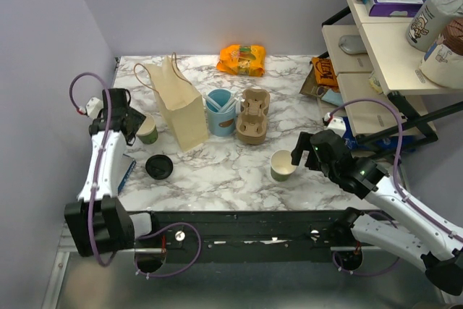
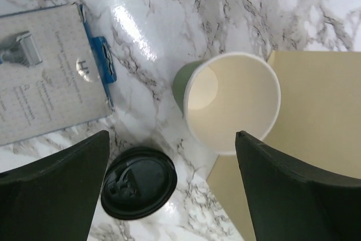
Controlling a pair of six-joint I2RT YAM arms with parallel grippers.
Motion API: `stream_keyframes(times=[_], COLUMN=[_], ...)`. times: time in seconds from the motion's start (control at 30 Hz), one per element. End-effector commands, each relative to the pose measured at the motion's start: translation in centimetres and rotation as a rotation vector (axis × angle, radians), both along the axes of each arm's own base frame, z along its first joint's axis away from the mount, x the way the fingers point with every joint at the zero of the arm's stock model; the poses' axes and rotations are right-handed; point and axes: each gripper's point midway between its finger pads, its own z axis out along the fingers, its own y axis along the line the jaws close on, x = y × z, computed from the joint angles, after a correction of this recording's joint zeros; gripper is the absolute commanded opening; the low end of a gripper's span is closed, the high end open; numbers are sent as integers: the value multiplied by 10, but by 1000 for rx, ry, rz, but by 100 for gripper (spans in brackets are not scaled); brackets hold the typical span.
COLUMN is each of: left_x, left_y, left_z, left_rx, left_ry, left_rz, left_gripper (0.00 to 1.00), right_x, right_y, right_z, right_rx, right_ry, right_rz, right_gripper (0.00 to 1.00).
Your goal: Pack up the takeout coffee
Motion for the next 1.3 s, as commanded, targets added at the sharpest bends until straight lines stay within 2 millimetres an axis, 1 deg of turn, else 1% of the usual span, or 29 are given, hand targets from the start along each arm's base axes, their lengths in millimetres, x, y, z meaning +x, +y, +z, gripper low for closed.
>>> stream_keyframes(times=[0.0, 0.03, 0.07, 0.1, 0.13, 0.17, 0.2, 0.27, 0.3, 0.37, 0.4, 0.43, 0.47, 0.5, 0.53, 0.6, 0.63, 0.7, 0.77, 0.8, 0.83, 0.9, 0.93, 1.0, 1.07, 1.1, 1.17, 1.2, 1.27], left_x=[-50, -61, -66, -76, -81, -84, -91, -101, -107, -112, -117, -110, -107, -107, -101, -100, -100, -103, -104, -104, -102, -100, -100, -98, -100, -102, -107, -114, -125], left_y=[-11, -14, -17, -20, -27, -28, -29, -31, -34, -40, -45, -47, -54, -60, -63, -63, -65, -66, -71, -70, -71, -75, -81, -88, -92, -99, -108, -112, -129], left_z=[-1, 3, 0, -10, -10, -14, -23, -33, -44, -59, -71, -75, -78, -86, -87, -92, -95, -104, -112, -114, -115, -117, -120, -117, -116, -116, -117, -121, -125], left_rx=[-55, -60, -70, -82, -100, -100, -96, -102, -111, -142, -156, -163, -198, -222, -229, -217, -210, -201, -196, -182, -173, -162, -160, -149, -141, -139, -156, -166, -216], left_ry=[-22, -49, -54, -36, -50, -45, -18, 30, 67, 108, 136, 112, 99, 100, 78, 100, 118, 170, 210, 217, 220, 241, 263, 269, 287, 290, 298, 317, 330], left_rz=[61, 70, 65, 61, 38, 24, 10, 9, -6, -20, -37, -46, -71, -86, -99, -97, -111, -116, -137, -137, -145, -155, -181, -214, -225, -253, -286, -304, -359], left_gripper=[99, 99, 99, 99, 99, 99, 99, 99, 99, 99, 99, 96, 94, 92, 87, 83, 78, 72, 63, 61, 55, 48, 41, 37, 34, 33, 31, 30, 29], right_x=[5, 6, 6, 7, 7, 7, 8, 8, 8, 8, 7, 7, 8, 8, 9, 9, 9, 9, 9, 9, 9, 10, 9, 9, 8, 7, 7, 6, 5], right_y=[1, 1, 1, 1, 1, 1, 0, -1, -1, -1, -1, -1, 0, 1, 2, 3, 3, 3, 4, 4, 4, 6, 6, 6, 6, 8, 9, 9, 11], right_z=[2, 2, 3, 3, 2, 1, 1, -1, -2, -3, -5, -6, -6, -6, -6, -6, -7, -8, -8, -8, -8, -6, -6, -4, -3, 0, 2, 3, 5], right_rx=[-16, -18, -21, -27, -30, -35, -42, -48, -47, -48, -44, -43, -39, -38, -39, -42, -43, -46, -45, -42, -42, -43, -45, -42, -40, -30, -24, -24, -16], right_ry=[-23, -25, -28, -34, -33, -33, -36, -34, -32, -31, -26, -25, -26, -24, -19, -16, -13, -10, -9, -9, -9, -8, -7, -5, -5, -8, -13, -12, -20], right_rz=[21, 22, 25, 31, 32, 32, 30, 29, 31, 28, 26, 24, 24, 27, 27, 31, 32, 30, 31, 34, 34, 42, 45, 45, 48, 59, 71, 78, 89], right_gripper=[100, 100, 100, 100, 100, 100, 100, 100, 100, 100, 100, 100, 100, 100, 100, 100, 100, 100, 100, 100, 100, 99, 99, 99, 99, 98, 98, 98, 98])
